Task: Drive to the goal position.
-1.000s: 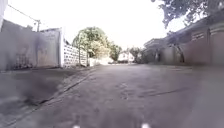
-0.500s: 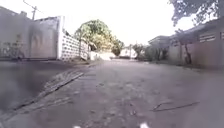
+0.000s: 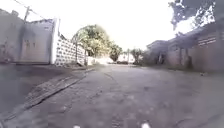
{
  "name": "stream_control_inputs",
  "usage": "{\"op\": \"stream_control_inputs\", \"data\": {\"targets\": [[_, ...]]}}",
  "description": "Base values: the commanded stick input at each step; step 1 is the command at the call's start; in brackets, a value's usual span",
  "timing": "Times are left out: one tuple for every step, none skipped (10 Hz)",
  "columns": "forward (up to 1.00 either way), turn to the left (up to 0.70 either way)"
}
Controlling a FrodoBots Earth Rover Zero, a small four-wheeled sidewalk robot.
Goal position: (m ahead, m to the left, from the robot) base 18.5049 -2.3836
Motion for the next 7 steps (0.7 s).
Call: {"op": "stream_control_inputs", "data": {"targets": [[1.0, 0.0], [1.0, 0.0], [1.0, 0.0], [1.0, 0.0], [1.0, 0.0], [1.0, 0.0], [1.0, 0.0]]}}
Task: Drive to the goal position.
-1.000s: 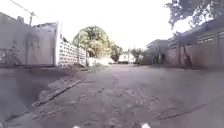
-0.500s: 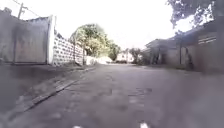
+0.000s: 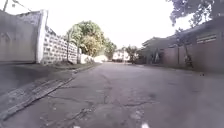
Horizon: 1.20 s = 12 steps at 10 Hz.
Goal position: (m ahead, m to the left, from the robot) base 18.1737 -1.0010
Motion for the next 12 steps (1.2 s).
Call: {"op": "stream_control_inputs", "data": {"targets": [[1.0, 0.0], [1.0, 0.0], [1.0, 0.0], [1.0, 0.0], [1.0, 0.0], [1.0, 0.0], [1.0, 0.0], [1.0, 0.0], [1.0, 0.0], [1.0, 0.0], [1.0, 0.0], [1.0, 0.0]]}}
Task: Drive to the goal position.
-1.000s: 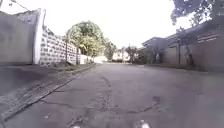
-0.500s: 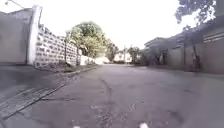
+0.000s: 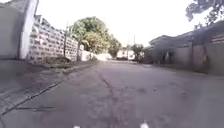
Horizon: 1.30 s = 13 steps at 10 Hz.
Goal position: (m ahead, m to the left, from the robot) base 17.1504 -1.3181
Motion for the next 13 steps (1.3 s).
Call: {"op": "stream_control_inputs", "data": {"targets": [[1.0, 0.0], [1.0, 0.0], [1.0, 0.0], [1.0, 0.0], [1.0, 0.0], [1.0, 0.0], [1.0, 0.0], [1.0, 0.0], [1.0, 0.0], [1.0, 0.0], [1.0, 0.0], [1.0, 0.0], [1.0, 0.0]]}}
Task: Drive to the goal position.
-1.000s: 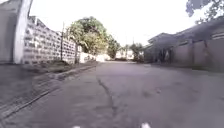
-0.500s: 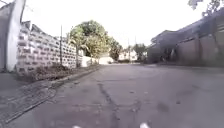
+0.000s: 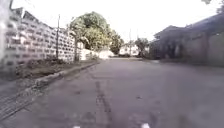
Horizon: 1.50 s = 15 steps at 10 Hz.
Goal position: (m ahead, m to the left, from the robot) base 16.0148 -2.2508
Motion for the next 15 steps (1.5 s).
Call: {"op": "stream_control_inputs", "data": {"targets": [[1.0, 0.0], [1.0, 0.0], [1.0, 0.0], [1.0, 0.0], [1.0, 0.0], [1.0, 0.0], [1.0, 0.0], [1.0, 0.0], [1.0, 0.0], [1.0, 0.0], [1.0, 0.0], [1.0, 0.0], [1.0, 0.0], [1.0, 0.0], [1.0, -0.22]]}}
